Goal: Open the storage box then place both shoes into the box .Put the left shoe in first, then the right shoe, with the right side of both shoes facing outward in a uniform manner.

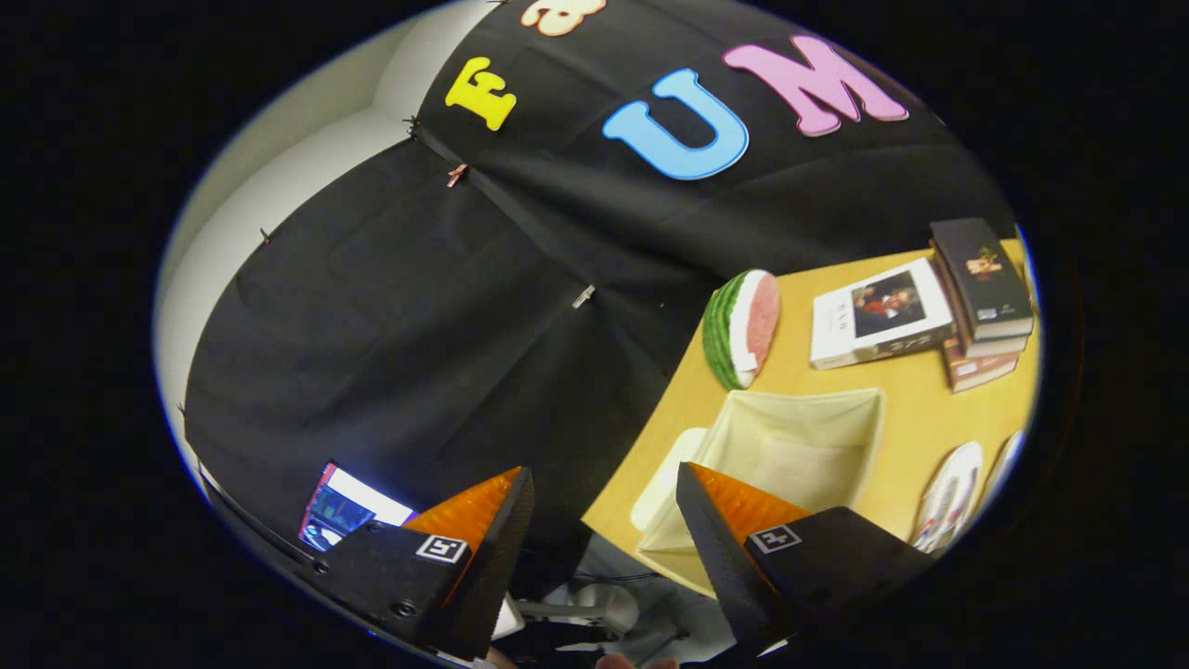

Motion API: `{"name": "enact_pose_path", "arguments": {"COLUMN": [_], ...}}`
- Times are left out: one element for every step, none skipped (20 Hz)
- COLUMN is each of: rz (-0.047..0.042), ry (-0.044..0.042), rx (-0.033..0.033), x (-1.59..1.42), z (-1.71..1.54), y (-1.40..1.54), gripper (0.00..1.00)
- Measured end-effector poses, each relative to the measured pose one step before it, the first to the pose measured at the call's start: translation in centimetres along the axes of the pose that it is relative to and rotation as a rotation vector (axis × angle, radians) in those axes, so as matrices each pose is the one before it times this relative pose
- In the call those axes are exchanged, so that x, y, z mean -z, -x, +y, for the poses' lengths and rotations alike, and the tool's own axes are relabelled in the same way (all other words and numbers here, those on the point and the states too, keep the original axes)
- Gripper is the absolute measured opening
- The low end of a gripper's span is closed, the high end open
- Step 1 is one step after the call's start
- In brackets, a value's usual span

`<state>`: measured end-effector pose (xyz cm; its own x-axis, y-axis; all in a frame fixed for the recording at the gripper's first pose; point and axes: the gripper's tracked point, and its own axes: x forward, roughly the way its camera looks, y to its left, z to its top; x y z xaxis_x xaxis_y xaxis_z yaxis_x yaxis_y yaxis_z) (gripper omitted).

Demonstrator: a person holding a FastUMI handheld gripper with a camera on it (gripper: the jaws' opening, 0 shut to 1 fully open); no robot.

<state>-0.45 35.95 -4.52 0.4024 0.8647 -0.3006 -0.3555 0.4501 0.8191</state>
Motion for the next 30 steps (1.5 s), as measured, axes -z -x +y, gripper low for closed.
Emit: {"name": "enact_pose_path", "arguments": {"rz": [-0.00558,-0.00904,-0.01406,-0.01235,-0.00736,-0.00403,-0.00288,0.00124,0.01350,0.02355,0.03392,0.03826,0.03015,0.03332,0.02698,0.02121,0.01617,0.02142,0.01779,0.01104,0.00983,0.00953,0.01377,0.01272,0.01140,0.00941,0.00380,0.00707,0.00784,0.00927], "ry": [0.05817,0.06163,0.05299,0.03856,0.02390,0.01486,0.01313,0.02186,0.02814,0.02251,0.02036,0.01176,0.00658,-0.00263,-0.00323,-0.00205,0.00516,0.00743,0.00608,0.00556,0.00672,0.00852,0.00718,0.00375,0.00156,-0.00166,-0.00101,0.00267,0.00256,0.00087], "rx": [0.04792,0.05142,0.05303,0.05403,0.05109,0.05118,0.05969,0.06445,0.06422,0.04671,0.02854,0.01897,0.01672,0.01428,0.00827,0.01029,0.00710,0.00998,0.00317,-0.00196,-0.00318,-0.00435,-0.00234,-0.00320,-0.00013,-0.00512,-0.00592,0.00170,0.00287,0.00303], "x": [-0.090,-0.203,0.017,0.039,0.303,0.464,0.729,0.818,1.358,1.542,1.867,1.993,1.767,1.662,1.750,1.417,1.038,0.686,0.650,0.573,0.694,0.561,0.623,0.525,0.517,0.409,0.245,0.248,0.383,0.215], "z": [-1.112,-1.516,-1.706,-2.022,-2.011,-1.996,-2.180,-2.404,-2.615,-2.031,-1.300,-1.081,-0.912,-0.917,-0.626,-0.631,-0.479,-0.391,-0.311,-0.065,-0.049,-0.032,-0.068,-0.005,-0.039,0.091,0.196,-0.054,-0.069,-0.123], "y": [1.613,1.514,1.462,1.197,0.881,0.763,0.463,0.225,0.005,-0.116,-0.058,-0.214,-0.270,-0.555,-0.587,-0.721,-0.554,-0.287,-0.707,-0.416,-0.529,-0.565,-0.523,-0.575,-0.550,-0.478,-0.568,-0.520,-0.580,-0.489], "gripper": [0.94,0.94,0.97,0.98,0.97,0.97,0.97,0.97,0.97,0.98,0.98,0.98,0.98,0.98,0.98,0.98,0.98,0.98,0.98,0.98,0.98,0.97,0.96,0.95,0.94,0.92,0.90,0.89,0.89,0.87]}}
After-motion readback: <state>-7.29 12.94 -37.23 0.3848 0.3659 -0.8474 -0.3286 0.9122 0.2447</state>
